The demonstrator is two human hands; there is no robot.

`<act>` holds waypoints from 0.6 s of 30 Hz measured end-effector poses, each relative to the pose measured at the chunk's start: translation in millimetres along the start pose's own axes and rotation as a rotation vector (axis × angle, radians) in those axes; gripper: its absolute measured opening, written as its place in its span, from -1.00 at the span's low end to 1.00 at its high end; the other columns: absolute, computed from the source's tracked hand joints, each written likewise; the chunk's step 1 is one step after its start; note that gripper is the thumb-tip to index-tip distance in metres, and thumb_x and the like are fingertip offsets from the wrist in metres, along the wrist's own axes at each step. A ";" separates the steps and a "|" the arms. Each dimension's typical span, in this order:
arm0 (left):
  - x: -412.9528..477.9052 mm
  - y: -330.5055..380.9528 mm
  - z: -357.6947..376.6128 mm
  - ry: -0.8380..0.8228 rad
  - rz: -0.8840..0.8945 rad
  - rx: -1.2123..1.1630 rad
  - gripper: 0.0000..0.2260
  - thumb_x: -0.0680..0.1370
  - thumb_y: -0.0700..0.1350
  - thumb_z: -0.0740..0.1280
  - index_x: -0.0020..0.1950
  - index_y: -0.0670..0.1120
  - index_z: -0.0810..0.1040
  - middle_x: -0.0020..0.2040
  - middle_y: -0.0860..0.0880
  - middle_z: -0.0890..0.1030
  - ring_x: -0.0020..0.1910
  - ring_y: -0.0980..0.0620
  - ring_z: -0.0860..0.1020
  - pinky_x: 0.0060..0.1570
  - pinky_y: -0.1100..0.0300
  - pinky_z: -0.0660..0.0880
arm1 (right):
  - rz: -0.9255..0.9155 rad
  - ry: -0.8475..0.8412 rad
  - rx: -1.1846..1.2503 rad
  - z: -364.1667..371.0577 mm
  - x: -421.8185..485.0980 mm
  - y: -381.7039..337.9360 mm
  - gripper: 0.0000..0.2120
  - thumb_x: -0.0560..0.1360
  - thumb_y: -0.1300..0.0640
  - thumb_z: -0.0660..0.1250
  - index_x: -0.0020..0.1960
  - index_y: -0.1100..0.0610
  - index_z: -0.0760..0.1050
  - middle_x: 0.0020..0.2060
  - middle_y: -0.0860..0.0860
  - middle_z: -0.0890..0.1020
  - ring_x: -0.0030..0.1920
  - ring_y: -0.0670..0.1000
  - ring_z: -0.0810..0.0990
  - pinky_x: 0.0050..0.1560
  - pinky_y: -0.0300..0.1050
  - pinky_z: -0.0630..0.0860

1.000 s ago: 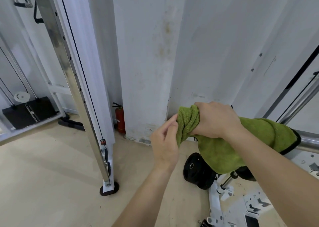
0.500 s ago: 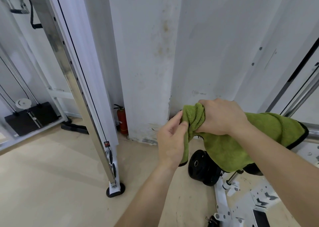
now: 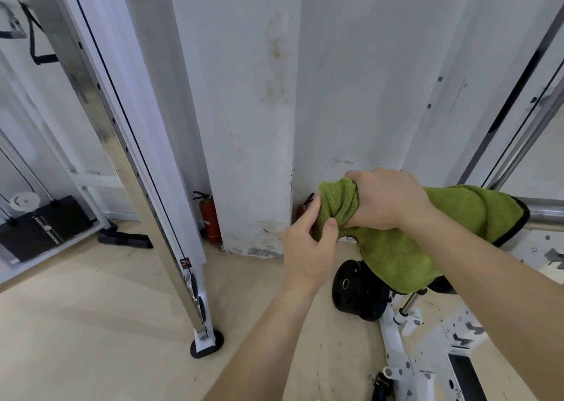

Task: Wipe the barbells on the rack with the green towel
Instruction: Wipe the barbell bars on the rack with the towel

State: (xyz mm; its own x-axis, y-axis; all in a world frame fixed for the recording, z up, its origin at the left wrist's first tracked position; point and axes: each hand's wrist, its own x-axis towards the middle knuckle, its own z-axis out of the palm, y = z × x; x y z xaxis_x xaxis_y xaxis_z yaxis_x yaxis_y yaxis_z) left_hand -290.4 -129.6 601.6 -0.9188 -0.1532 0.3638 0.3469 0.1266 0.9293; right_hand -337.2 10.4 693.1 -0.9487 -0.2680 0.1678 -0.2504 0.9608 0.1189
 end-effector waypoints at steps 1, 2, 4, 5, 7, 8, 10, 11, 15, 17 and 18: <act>-0.8 -0.5 -3.3 0.023 -0.002 0.006 -0.60 0.58 -0.05 0.28 0.41 -0.06 0.55 0.14 0.13 0.69 0.11 0.23 0.62 0.19 0.13 0.57 | 0.003 0.002 0.001 -0.3 -0.5 0.0 -0.47 0.22 -0.46 0.39 -0.05 -0.09 0.44 -0.36 -0.16 0.44 -0.28 0.07 0.47 -0.27 -0.07 0.40; 0.1 0.7 -6.4 0.057 -0.007 -0.032 -0.68 0.60 -0.09 0.30 0.34 -0.08 0.61 0.08 0.14 0.71 0.07 0.24 0.64 0.15 0.18 0.58 | 0.004 0.005 0.000 -0.3 -1.0 -0.1 -0.47 0.22 -0.46 0.39 -0.06 -0.09 0.44 -0.36 -0.16 0.44 -0.29 0.07 0.47 -0.28 -0.07 0.39; 5.3 5.2 -8.4 0.119 -0.044 -0.130 -0.78 0.61 -0.21 0.33 0.21 -0.15 0.68 -0.01 0.13 0.72 0.02 0.23 0.67 0.10 0.27 0.58 | 0.006 0.006 -0.006 0.0 -1.5 -0.2 -0.47 0.22 -0.45 0.41 -0.06 -0.09 0.44 -0.37 -0.16 0.44 -0.29 0.07 0.47 -0.29 -0.08 0.36; 7.5 8.5 -7.8 0.117 -0.071 -0.177 -0.79 0.61 -0.24 0.34 0.21 -0.17 0.67 0.00 0.10 0.72 0.03 0.22 0.67 0.10 0.27 0.58 | 0.009 0.004 -0.007 -0.4 -1.6 -0.3 -0.47 0.22 -0.44 0.41 -0.05 -0.09 0.43 -0.37 -0.16 0.44 -0.29 0.07 0.47 -0.29 -0.08 0.37; 7.7 12.8 -3.5 0.069 -0.107 -0.239 -0.69 0.59 -0.21 0.36 0.33 -0.16 0.59 0.12 0.09 0.69 0.14 0.21 0.63 0.18 0.22 0.55 | 0.012 0.000 -0.008 -0.5 -1.1 -0.2 -0.49 0.23 -0.43 0.41 -0.04 -0.09 0.43 -0.36 -0.16 0.43 -0.27 0.07 0.48 -0.27 -0.08 0.39; 7.1 10.6 0.0 0.039 -0.097 -0.223 -0.62 0.57 -0.15 0.35 0.40 -0.14 0.53 0.18 0.10 0.67 0.19 0.20 0.61 0.22 0.19 0.53 | 0.012 -0.001 -0.007 -0.5 -0.2 0.1 -0.49 0.23 -0.42 0.41 -0.04 -0.09 0.43 -0.35 -0.16 0.44 -0.27 0.07 0.48 -0.26 -0.07 0.41; 1.2 8.2 0.3 0.019 -0.054 -0.109 -0.57 0.54 -0.03 0.30 0.41 -0.09 0.53 0.16 0.06 0.69 0.12 0.21 0.62 0.18 0.19 0.54 | 0.007 0.003 -0.008 0.3 0.1 0.1 -0.48 0.23 -0.43 0.41 -0.05 -0.08 0.43 -0.35 -0.15 0.45 -0.27 0.07 0.48 -0.26 -0.06 0.43; 0.1 8.7 -2.5 0.037 -0.051 -0.077 -0.62 0.56 -0.03 0.30 0.35 -0.09 0.59 0.10 0.04 0.71 0.03 0.23 0.64 0.12 0.21 0.55 | 0.007 0.007 -0.007 1.1 0.0 -0.1 -0.48 0.22 -0.44 0.41 -0.06 -0.08 0.42 -0.35 -0.15 0.45 -0.27 0.07 0.48 -0.26 -0.06 0.43; 21.0 8.1 -17.2 0.114 -0.127 -0.154 -0.88 0.58 -0.14 0.38 -0.04 -0.07 0.72 -0.15 0.05 0.73 -0.12 0.13 0.68 -0.01 0.16 0.61 | 0.008 0.013 0.007 1.8 -1.4 0.5 -0.49 0.21 -0.45 0.41 -0.10 -0.09 0.41 -0.33 -0.14 0.51 -0.27 0.06 0.50 -0.25 -0.07 0.46; 37.8 3.7 -17.7 0.056 -0.262 -0.211 -0.92 0.58 -0.09 0.36 -0.02 -0.01 0.66 -0.09 0.01 0.69 -0.05 0.06 0.65 0.10 -0.01 0.61 | 0.006 0.017 0.005 0.3 -3.0 0.1 -0.50 0.23 -0.43 0.41 -0.09 -0.08 0.40 -0.32 -0.12 0.53 -0.27 0.05 0.51 -0.25 -0.07 0.45; 43.3 3.5 -14.9 -0.035 -0.354 -0.237 -0.88 0.59 -0.03 0.35 0.08 0.01 0.63 0.01 0.01 0.67 0.02 0.06 0.63 0.18 -0.06 0.58 | 0.006 0.022 0.002 0.3 -4.3 -0.3 -0.50 0.24 -0.41 0.41 -0.06 -0.08 0.40 -0.31 -0.12 0.53 -0.26 0.06 0.52 -0.26 -0.08 0.43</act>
State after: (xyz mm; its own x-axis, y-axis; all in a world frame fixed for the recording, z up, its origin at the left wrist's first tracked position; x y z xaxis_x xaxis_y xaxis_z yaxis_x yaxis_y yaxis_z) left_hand -326.2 -150.4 621.6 -0.9934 -0.1125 0.0207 0.0383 -0.1569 0.9869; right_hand -333.0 11.2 692.0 -0.9459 -0.2633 0.1898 -0.2448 0.9627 0.1153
